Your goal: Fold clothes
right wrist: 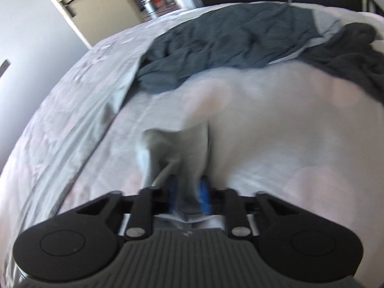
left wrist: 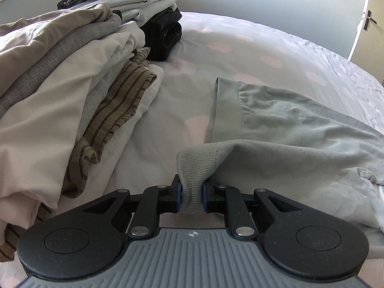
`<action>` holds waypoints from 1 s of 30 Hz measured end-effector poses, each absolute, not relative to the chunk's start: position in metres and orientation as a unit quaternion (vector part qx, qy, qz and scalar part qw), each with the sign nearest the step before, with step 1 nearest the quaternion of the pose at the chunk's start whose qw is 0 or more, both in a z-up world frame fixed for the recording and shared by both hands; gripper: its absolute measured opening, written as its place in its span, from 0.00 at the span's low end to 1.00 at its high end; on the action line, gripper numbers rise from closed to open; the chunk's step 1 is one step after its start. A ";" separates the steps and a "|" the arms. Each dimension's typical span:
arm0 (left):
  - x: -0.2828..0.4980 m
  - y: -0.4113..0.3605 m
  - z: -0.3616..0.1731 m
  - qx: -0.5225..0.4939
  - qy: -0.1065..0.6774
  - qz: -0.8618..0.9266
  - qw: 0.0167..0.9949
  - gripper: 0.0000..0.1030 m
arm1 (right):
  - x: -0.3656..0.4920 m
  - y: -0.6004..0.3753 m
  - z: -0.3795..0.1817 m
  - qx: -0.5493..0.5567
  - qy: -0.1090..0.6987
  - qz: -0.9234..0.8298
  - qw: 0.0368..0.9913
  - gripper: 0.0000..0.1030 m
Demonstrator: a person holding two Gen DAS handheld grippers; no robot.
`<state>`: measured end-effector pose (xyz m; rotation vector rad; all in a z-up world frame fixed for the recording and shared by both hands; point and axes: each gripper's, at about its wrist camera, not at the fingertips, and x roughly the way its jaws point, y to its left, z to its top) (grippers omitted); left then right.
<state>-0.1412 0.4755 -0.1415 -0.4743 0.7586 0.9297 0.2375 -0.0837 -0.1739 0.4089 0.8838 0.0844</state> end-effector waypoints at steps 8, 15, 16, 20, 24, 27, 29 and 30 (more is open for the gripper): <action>-0.151 0.474 -0.132 -0.233 0.324 0.435 0.807 0.17 | 0.227 -0.092 -0.126 0.169 0.347 0.011 0.922 0.05; -0.156 0.470 -0.123 -0.230 0.313 0.437 0.811 0.17 | 0.227 -0.133 -0.072 0.187 0.281 -0.016 0.941 0.04; -0.155 0.470 -0.124 -0.228 0.316 0.438 0.810 0.17 | 0.229 -0.133 -0.071 0.182 0.284 -0.009 0.941 0.05; -0.153 0.470 -0.126 -0.226 0.323 0.439 0.807 0.17 | 0.233 -0.129 -0.084 0.177 0.321 0.024 0.930 0.06; -0.152 0.470 -0.129 -0.224 0.330 0.441 0.804 0.17 | 0.232 -0.122 -0.109 0.177 0.353 0.026 0.918 0.12; -0.150 0.471 -0.131 -0.223 0.335 0.442 0.802 0.17 | 0.233 -0.121 -0.123 0.173 0.367 0.018 0.914 0.12; -0.150 0.471 -0.132 -0.222 0.338 0.442 0.800 0.17 | 0.235 -0.125 -0.127 0.181 0.372 0.015 0.910 0.06; -0.149 0.471 -0.133 -0.222 0.340 0.443 0.799 0.17 | 0.235 -0.126 -0.127 0.184 0.370 0.014 0.911 0.04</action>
